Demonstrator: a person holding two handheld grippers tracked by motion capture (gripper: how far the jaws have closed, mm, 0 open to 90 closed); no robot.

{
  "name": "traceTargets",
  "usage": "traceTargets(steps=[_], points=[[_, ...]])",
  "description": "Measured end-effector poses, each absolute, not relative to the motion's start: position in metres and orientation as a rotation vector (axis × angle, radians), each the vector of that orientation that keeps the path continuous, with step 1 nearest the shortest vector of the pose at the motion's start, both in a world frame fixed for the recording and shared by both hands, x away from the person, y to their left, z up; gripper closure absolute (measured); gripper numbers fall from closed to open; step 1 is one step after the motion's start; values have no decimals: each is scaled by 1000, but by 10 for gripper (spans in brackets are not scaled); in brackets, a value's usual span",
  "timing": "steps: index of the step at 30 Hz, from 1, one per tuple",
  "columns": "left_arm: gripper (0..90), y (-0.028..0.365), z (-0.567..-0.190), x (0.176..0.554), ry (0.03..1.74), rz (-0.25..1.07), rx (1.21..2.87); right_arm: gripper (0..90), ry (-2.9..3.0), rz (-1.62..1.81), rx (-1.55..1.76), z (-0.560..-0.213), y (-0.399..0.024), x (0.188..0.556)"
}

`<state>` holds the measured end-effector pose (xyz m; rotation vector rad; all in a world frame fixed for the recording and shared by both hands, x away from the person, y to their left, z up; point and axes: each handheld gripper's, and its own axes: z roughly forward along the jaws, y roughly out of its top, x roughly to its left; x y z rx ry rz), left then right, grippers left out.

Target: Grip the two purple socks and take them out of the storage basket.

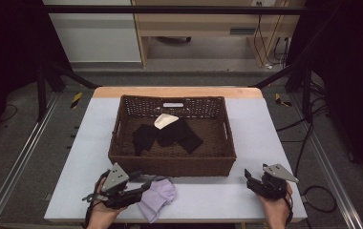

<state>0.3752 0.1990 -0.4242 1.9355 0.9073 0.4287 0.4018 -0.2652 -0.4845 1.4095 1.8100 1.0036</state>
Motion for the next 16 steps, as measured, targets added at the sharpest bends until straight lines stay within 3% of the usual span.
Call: traceTargets(steps=[16], points=[[284, 267, -413, 374, 1020, 482, 1859, 233, 1786, 1004, 1420, -480, -268, 401]])
